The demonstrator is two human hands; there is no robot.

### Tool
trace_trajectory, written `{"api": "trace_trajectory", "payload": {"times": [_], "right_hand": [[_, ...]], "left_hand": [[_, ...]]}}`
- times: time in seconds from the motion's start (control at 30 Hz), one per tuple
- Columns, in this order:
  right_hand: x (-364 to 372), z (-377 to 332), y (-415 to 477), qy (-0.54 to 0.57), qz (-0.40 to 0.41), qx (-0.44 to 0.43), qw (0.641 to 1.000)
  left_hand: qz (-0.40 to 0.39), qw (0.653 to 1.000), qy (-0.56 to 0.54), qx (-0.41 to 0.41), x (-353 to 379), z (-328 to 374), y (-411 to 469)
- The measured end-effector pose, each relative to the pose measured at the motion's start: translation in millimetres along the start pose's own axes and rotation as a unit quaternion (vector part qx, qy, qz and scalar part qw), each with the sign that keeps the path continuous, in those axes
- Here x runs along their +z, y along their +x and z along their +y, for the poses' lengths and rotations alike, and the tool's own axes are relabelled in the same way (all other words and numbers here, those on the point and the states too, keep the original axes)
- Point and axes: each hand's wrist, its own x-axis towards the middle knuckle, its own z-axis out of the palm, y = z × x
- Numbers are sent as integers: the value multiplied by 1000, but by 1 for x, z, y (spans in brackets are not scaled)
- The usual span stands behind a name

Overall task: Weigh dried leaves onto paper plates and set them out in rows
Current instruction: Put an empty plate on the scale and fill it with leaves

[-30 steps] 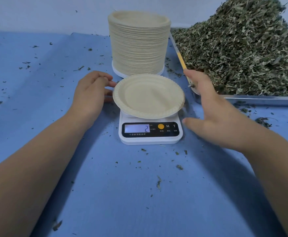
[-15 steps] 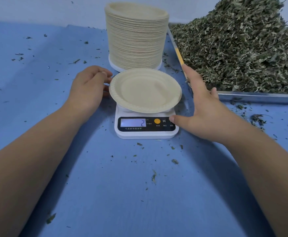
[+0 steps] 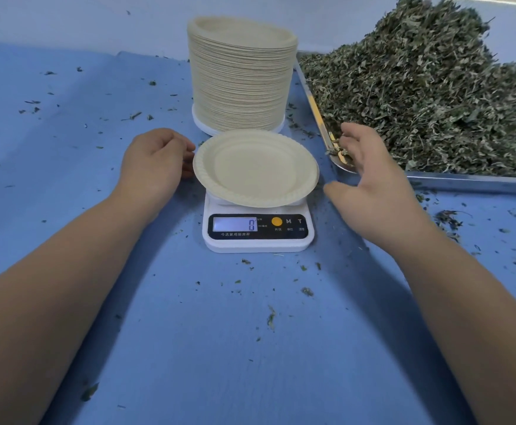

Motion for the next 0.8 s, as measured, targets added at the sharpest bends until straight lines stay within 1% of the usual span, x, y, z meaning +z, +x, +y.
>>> {"api": "trace_trajectory", "payload": {"times": [0.1,0.2,0.27,0.37,0.43,0.53,0.57,0.6,0.67,0.7,0.73,0.8], "right_hand": [[0,2,18,-85,44,-11,995],[-1,3,49,-160,57,-50,984],[-3,9,74,-214,40,-59,974],[-3,21,115,-261,-9,-10,965],[-4,27,140,-278,-24,19,960],[-6,36,169,-315,-32,21,948],[-6,39,176,-347,-27,11,937],[-6,42,182,-395,-17,-2,918],[-5,46,192,-511,4,-35,859],[-6,48,195,-549,15,-37,835],[-6,50,197,-571,26,-22,820],[-8,54,197,-580,29,53,813]], "left_hand": [[-2,1000,20,7,1,-1,0],[8,1000,21,3,0,-1,0],[11,1000,15,-8,0,1,0],[8,1000,26,-9,0,3,-4],[4,999,34,-5,0,5,-5],[1,999,42,-9,0,7,-4],[0,999,47,-10,0,7,-4],[0,999,51,-10,0,7,-4],[-1,998,57,-9,0,6,-3],[-3,998,62,-7,1,6,-3],[-5,998,67,-5,1,5,-2],[-7,997,76,-4,1,5,-1]]}}
